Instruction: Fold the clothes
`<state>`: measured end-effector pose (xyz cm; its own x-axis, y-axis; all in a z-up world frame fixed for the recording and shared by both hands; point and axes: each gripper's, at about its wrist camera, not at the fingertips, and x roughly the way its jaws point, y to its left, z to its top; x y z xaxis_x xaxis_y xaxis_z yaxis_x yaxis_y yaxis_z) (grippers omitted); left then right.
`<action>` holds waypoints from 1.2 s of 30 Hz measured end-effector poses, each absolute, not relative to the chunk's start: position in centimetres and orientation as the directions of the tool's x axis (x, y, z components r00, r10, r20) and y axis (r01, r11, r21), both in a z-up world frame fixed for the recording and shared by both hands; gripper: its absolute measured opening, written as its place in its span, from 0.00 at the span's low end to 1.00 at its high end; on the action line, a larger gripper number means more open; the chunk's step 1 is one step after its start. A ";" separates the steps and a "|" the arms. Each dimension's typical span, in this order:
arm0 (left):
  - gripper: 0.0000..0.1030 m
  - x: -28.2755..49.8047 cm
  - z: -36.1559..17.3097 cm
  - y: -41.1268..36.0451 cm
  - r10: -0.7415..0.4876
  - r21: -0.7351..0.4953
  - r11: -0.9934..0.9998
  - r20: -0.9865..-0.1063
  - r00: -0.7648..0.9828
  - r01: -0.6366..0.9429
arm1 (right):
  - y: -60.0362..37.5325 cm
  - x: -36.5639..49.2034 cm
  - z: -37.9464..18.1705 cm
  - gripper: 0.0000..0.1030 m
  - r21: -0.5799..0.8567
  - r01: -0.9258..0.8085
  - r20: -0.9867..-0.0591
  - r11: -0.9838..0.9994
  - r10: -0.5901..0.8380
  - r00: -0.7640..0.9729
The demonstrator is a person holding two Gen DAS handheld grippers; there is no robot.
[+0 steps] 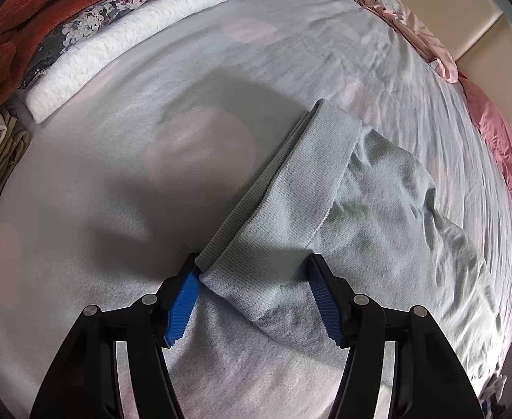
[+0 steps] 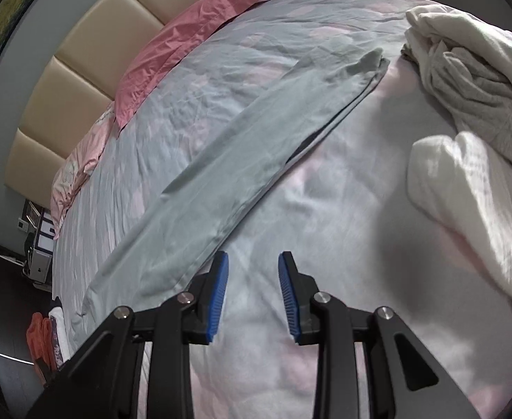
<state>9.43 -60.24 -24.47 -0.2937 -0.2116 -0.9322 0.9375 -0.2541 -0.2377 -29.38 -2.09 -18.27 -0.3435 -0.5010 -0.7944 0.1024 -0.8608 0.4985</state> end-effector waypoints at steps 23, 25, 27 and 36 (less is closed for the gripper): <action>0.60 8.9 -24.3 -60.5 -0.209 -0.196 -0.295 -0.942 -0.263 0.935 | 5.2 -48.6 -23.3 0.35 0.419 -0.185 -0.871 -0.889 -0.336 -0.358; 0.60 9.1 -24.3 -60.5 -0.205 -0.200 -0.297 -0.942 -0.267 0.934 | 4.9 -48.7 -23.4 0.35 0.389 -0.180 -0.881 -0.903 -0.308 -0.359; 0.60 9.2 -24.3 -60.4 -0.202 -0.203 -0.300 -0.942 -0.270 0.932 | 4.7 -48.7 -23.4 0.30 0.366 -0.181 -0.888 -0.913 -0.285 -0.361; 0.60 9.2 -24.4 -60.4 -0.196 -0.204 -0.311 -0.942 -0.272 0.928 | 5.2 -48.1 -23.2 0.31 0.322 -0.213 -0.904 -0.922 -0.233 -0.359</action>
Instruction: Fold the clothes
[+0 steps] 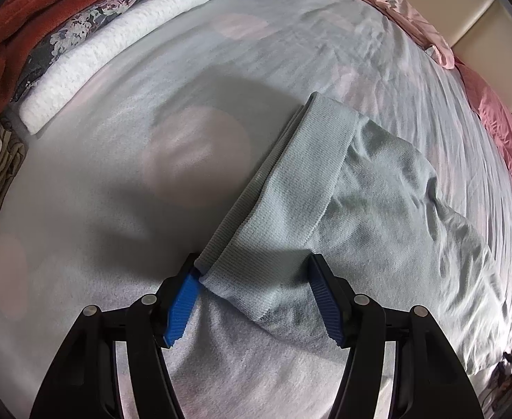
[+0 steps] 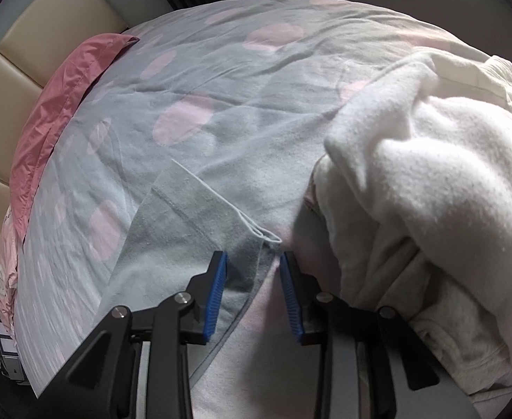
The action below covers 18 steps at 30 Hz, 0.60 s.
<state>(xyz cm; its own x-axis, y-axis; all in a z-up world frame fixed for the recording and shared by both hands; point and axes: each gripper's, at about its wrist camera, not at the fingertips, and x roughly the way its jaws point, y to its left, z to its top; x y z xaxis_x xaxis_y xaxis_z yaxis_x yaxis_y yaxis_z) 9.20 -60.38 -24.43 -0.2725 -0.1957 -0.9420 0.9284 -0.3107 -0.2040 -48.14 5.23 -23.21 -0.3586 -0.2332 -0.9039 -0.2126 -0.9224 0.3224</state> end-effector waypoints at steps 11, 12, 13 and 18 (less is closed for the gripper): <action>0.61 8.9 -24.4 -60.6 -0.198 -0.193 -0.313 -0.944 -0.262 0.930 | 3.6 -48.5 -22.5 0.11 0.266 -0.142 -0.891 -0.953 -0.187 -0.414; 0.61 8.9 -24.3 -60.6 -0.196 -0.194 -0.315 -0.944 -0.264 0.929 | 3.4 -48.3 -22.2 0.11 0.255 -0.129 -0.890 -0.958 -0.180 -0.420; 0.61 8.9 -24.3 -60.6 -0.193 -0.196 -0.317 -0.944 -0.266 0.928 | 3.1 -48.0 -21.5 0.11 0.250 -0.116 -0.885 -0.961 -0.179 -0.430; 0.61 9.1 -24.1 -60.7 -0.181 -0.205 -0.327 -0.945 -0.274 0.922 | 0.8 -46.5 -16.9 0.10 0.240 -0.035 -0.852 -0.970 -0.193 -0.486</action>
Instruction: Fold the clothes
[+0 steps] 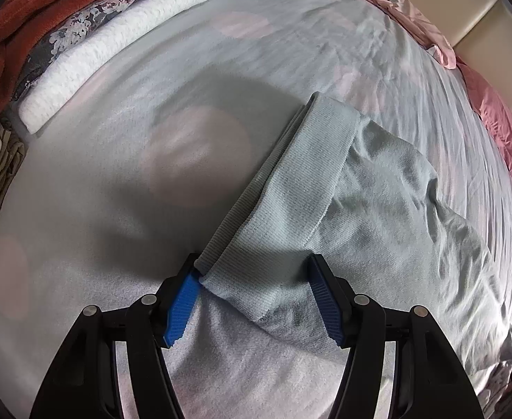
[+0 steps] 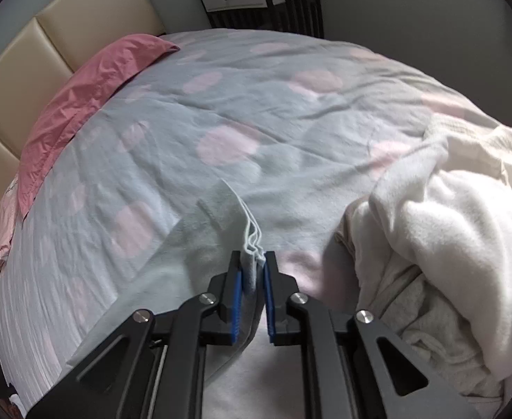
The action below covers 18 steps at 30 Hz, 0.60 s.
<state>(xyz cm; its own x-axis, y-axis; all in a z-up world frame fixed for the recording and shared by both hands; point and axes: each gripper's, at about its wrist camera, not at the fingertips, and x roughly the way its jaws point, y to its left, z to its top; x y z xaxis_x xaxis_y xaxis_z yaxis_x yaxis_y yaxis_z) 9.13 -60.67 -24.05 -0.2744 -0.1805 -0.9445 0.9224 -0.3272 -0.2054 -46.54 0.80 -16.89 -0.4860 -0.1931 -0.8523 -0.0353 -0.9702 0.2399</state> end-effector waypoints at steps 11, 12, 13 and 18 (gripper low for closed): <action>0.60 13.3 -22.5 -62.4 -0.148 -0.324 -0.237 -0.920 -0.363 0.916 | -13.4 -37.0 -2.5 0.10 0.220 0.276 -0.743 -0.936 -0.344 -0.574; 0.60 13.6 -22.3 -62.7 -0.153 -0.322 -0.236 -0.919 -0.363 0.917 | -15.0 -35.8 -1.4 0.10 0.215 0.306 -0.734 -0.927 -0.360 -0.576; 0.60 13.8 -22.2 -62.9 -0.155 -0.328 -0.240 -0.916 -0.370 0.914 | -16.7 -34.4 -0.4 0.10 0.213 0.335 -0.725 -0.918 -0.378 -0.575; 0.50 14.6 -21.1 -63.1 -0.148 -0.424 -0.279 -0.867 -0.475 0.862 | -25.0 -28.0 2.5 0.10 0.206 0.458 -0.702 -0.865 -0.457 -0.546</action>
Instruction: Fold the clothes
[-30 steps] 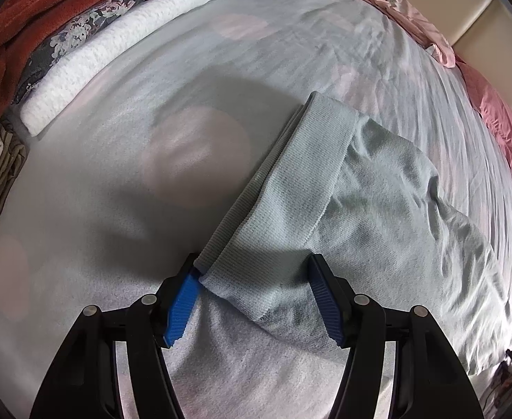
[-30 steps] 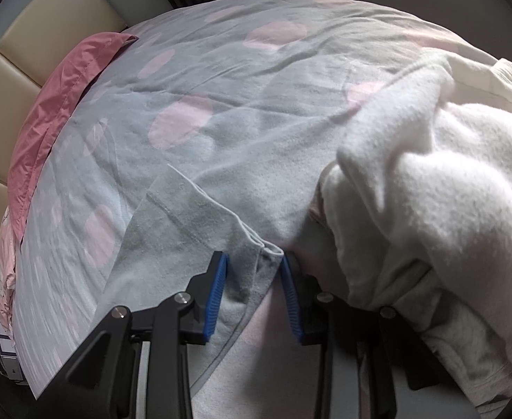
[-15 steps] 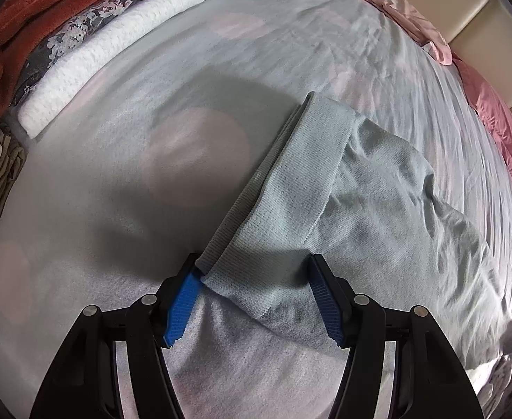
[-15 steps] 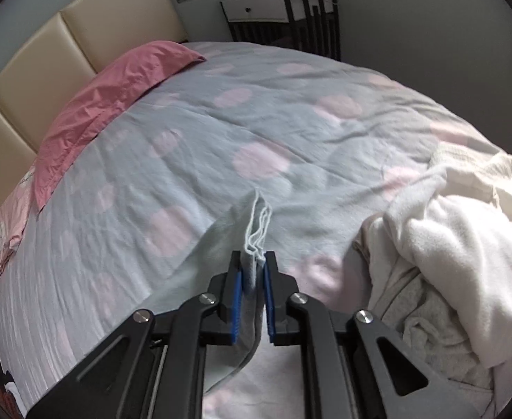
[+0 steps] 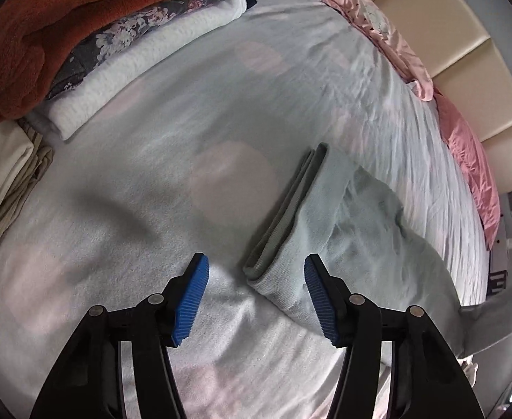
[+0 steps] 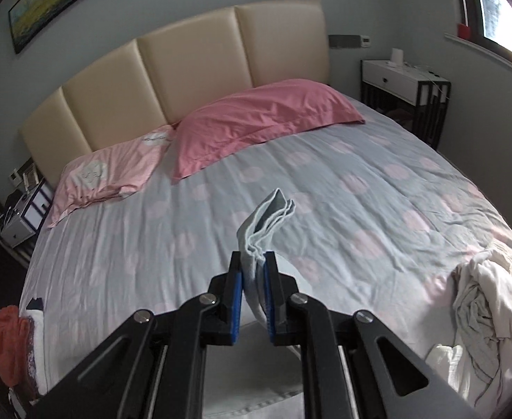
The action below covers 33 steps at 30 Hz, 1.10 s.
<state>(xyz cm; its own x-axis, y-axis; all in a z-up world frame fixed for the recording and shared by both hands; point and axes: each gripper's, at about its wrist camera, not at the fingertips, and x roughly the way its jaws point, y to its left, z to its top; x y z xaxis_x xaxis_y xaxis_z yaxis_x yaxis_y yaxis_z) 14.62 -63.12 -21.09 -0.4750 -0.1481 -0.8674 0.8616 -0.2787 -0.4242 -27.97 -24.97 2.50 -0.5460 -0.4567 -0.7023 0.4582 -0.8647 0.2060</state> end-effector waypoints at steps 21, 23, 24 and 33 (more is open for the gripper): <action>0.31 16.7 -22.3 -65.4 -0.054 -0.685 -0.169 -0.712 -0.700 0.709 | -48.5 -4.7 -7.1 0.10 0.327 0.747 -0.689 -0.579 -0.687 -0.230; 0.31 16.7 -22.5 -65.8 -0.058 -0.685 -0.161 -0.713 -0.699 0.711 | -49.6 -2.4 -8.5 0.10 0.324 0.778 -0.686 -0.538 -0.700 -0.199; 0.31 16.8 -22.6 -65.9 -0.061 -0.684 -0.154 -0.714 -0.698 0.713 | -50.1 -1.1 -9.1 0.10 0.319 0.795 -0.684 -0.516 -0.706 -0.184; 0.31 16.8 -23.4 -66.6 -0.066 -0.649 -0.144 -0.747 -0.661 0.747 | -52.8 5.4 -16.8 0.10 0.274 0.880 -0.759 -0.387 -0.649 -0.049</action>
